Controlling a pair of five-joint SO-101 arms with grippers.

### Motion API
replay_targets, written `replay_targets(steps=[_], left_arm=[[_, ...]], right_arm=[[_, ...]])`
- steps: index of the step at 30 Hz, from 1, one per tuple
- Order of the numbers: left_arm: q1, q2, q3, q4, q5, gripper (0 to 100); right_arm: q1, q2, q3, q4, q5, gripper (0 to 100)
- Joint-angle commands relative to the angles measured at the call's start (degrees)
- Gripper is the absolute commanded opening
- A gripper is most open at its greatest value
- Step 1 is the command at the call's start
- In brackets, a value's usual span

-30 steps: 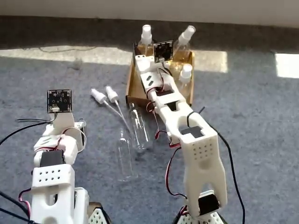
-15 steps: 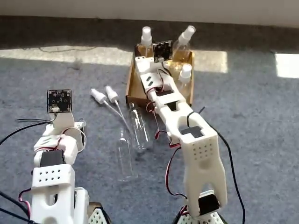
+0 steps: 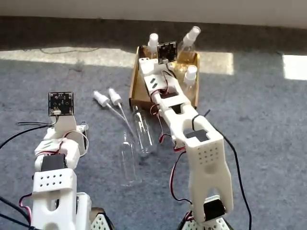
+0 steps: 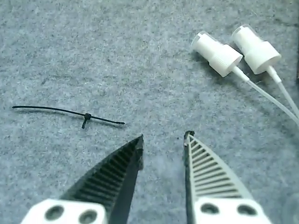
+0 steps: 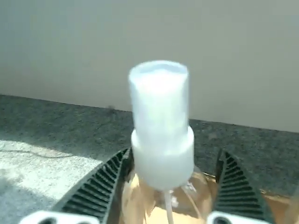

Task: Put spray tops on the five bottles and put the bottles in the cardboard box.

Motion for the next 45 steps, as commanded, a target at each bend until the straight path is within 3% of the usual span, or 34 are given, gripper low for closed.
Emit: replay_targets(steps=[1,13,29,39,45], left_arm=[[1.2,-1.0,-0.3,-1.1,-0.2,14],[1.2,-1.0,-0.3,-1.1,-0.2,14],[1.2,-1.0,-0.3,-1.1,-0.2,14],[1.2,-1.0,-0.3,-1.1,-0.2,14],[0.9,-1.0,-0.4,-1.0,-0.2,14]], right_arm=[[0.3,-1.3,-3.6,0.2,-0.5,22.9],[0.5,-1.8,-5.7,1.2,-0.3,23.1],[0.5,-1.7,-23.6,19.6,-0.4,23.1],[0.4,-1.7,-50.3,43.1,-0.3,22.9],[0.1,-1.7,-68.9,67.5,-0.4,22.8]])
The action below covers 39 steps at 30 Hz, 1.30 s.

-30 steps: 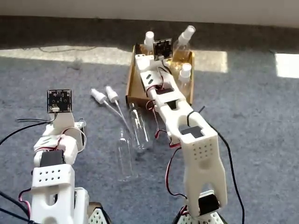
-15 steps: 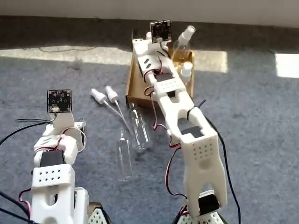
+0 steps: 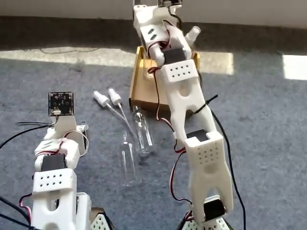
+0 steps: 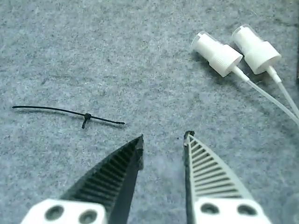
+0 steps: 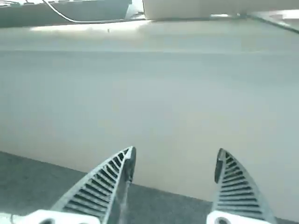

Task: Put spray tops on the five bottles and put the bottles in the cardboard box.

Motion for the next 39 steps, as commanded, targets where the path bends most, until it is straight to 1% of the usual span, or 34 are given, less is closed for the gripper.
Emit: replay_targets(steps=[1,5,7,9,10,12,19,23,29,31,35,39], left_arm=[[0.8,-1.0,-0.7,-0.9,-0.4,14],[0.6,-0.8,-1.5,-0.9,-5.8,14],[-2.2,-0.5,-4.1,0.1,-5.8,14],[-5.1,-0.5,-6.3,3.4,-5.7,14],[-5.9,-0.5,-6.6,4.8,-5.7,14],[-6.4,-0.5,-6.5,6.1,-5.7,14],[-6.2,-0.5,-4.4,6.1,-5.9,14],[-6.1,-0.5,-4.4,6.1,-5.9,14],[-6.1,-0.5,-4.4,6.1,-6.0,14],[-6.1,-0.5,-4.4,6.1,-6.0,14],[-6.1,-0.5,-4.4,6.1,-6.0,14],[-6.0,-0.5,-4.3,6.1,-6.0,14]], right_arm=[[0.0,-1.7,-15.1,18.2,-0.4,22.8],[-1.4,-1.4,-30.2,41.5,-0.4,22.8],[-3.0,-1.4,-36.8,53.1,-0.4,22.8],[-5.8,-1.6,-42.1,63.3,-0.2,22.8],[-7.4,-1.6,-43.8,68.1,-0.1,22.8],[-10.3,-1.3,-42.9,75.1,-0.1,22.9],[-13.8,-1.8,-28.1,74.7,0.0,23.1],[-14.8,-4.4,-12.6,74.7,1.9,23.1],[-14.9,-15.4,12.6,74.2,2.4,23.2],[-15.0,-18.1,19.9,72.0,2.5,24.6],[-16.3,-21.8,32.5,64.0,2.0,32.4],[-18.5,-24.9,42.3,56.7,1.1,33.3]])
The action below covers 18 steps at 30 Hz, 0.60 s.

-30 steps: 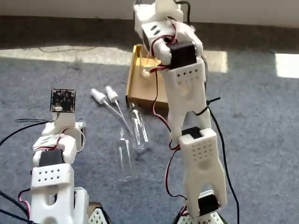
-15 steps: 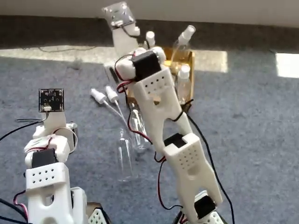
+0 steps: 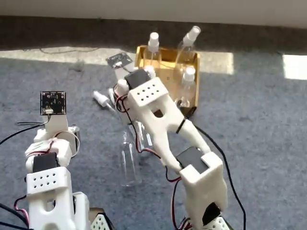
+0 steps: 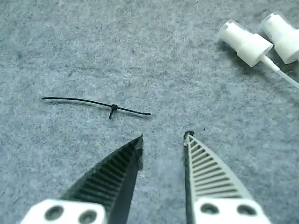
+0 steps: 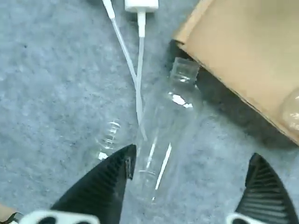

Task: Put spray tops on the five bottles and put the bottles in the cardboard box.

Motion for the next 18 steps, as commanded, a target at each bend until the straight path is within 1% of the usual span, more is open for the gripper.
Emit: replay_targets(steps=[1,4,8,13,18], left_arm=[[-0.3,-0.5,-0.7,0.2,-0.3,14],[-0.3,-0.5,-0.7,0.2,-0.3,14],[-0.3,-0.7,-0.1,0.2,-0.3,14],[-0.3,-0.8,0.0,0.2,-0.3,14],[-0.2,-0.8,0.0,0.2,-0.3,14]], right_arm=[[-1.5,-5.7,6.2,-7.0,-1.9,33.3],[-1.3,-6.2,10.2,-12.5,-3.5,33.2],[-1.2,-6.1,13.5,-17.3,-4.6,33.2],[-1.2,-6.0,14.5,-18.2,-4.4,32.9],[-0.7,-5.9,14.6,-18.4,-4.6,25.5]])
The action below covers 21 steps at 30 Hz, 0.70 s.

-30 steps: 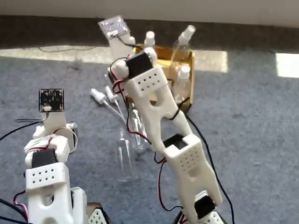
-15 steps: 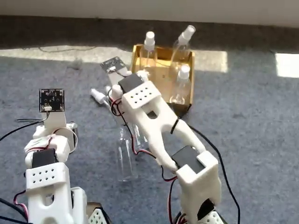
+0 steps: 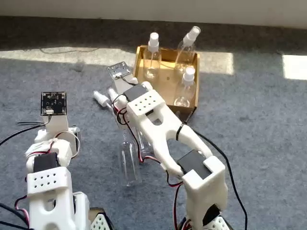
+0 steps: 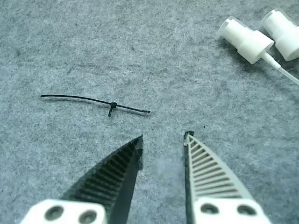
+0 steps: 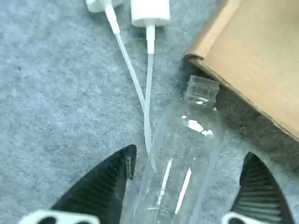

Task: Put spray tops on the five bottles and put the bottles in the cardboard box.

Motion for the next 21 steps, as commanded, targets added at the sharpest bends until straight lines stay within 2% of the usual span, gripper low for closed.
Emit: replay_targets(steps=[1,15,21], left_arm=[[-0.2,-0.7,-0.4,0.2,-0.3,14],[-0.2,-0.7,-0.3,0.2,-0.3,14],[-0.2,-0.6,-0.2,0.2,-0.3,14]], right_arm=[[0.4,-3.5,-0.4,-0.7,-0.7,24.6],[2.2,-3.6,8.0,-5.5,-0.6,23.3],[5.2,-4.2,10.2,-2.3,-0.3,12.7]])
